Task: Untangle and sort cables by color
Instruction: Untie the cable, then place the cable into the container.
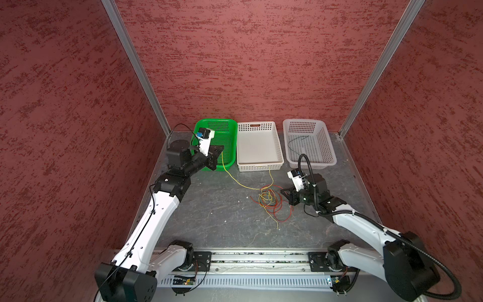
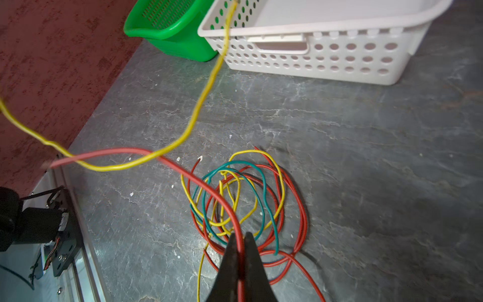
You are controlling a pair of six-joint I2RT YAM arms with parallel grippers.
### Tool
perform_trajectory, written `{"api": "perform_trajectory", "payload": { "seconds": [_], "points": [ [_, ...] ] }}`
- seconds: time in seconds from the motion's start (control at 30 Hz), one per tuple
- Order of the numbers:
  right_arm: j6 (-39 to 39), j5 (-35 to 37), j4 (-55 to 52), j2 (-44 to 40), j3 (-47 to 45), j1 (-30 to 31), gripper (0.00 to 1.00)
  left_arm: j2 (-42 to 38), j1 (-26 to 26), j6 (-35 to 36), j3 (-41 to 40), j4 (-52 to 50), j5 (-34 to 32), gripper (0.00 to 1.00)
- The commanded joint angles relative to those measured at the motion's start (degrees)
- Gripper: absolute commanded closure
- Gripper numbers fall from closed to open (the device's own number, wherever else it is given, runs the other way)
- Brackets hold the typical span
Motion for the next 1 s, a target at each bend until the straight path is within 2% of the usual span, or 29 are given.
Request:
{"api": "perform_trajectory", "payload": {
  "seconds": [0.0, 0.2, 0.37, 0.53, 0.8, 0.97],
  "points": [
    [0.66, 6.24, -0.92, 0.66, 1.51, 0.18, 1.00, -1.20, 1.37, -0.57, 2.88, -0.29, -1.69, 1.00],
    [3.75, 15.21, -2.57, 1.86, 2.04, 0.18, 1.00, -3.45, 5.85, -1.68, 4.61, -0.69, -3.30, 1.00],
    [4.40, 18.29, -2.78, 4.65, 3.17, 0.22, 1.00, -2.61, 7.26, -2.84, 5.66, 1.94, -4.09, 1.00],
    [4.78, 17.67, -1.74, 6.27, 4.20, 0.22, 1.00, 6.07, 5.30, -1.15, 10.95, 2.81, -5.80, 1.00],
    [4.64, 18.38, -3.03, 5.34, 5.77, 0.19, 1.00, 23.27, -0.12, 0.43, 17.68, 13.18, -16.41, 1.00],
    [4.51, 18.84, -3.98, 4.28, 6.22, 0.22, 1.00, 35.00, -4.78, 5.23, 25.52, 15.78, -24.23, 1.00]
  ]
}}
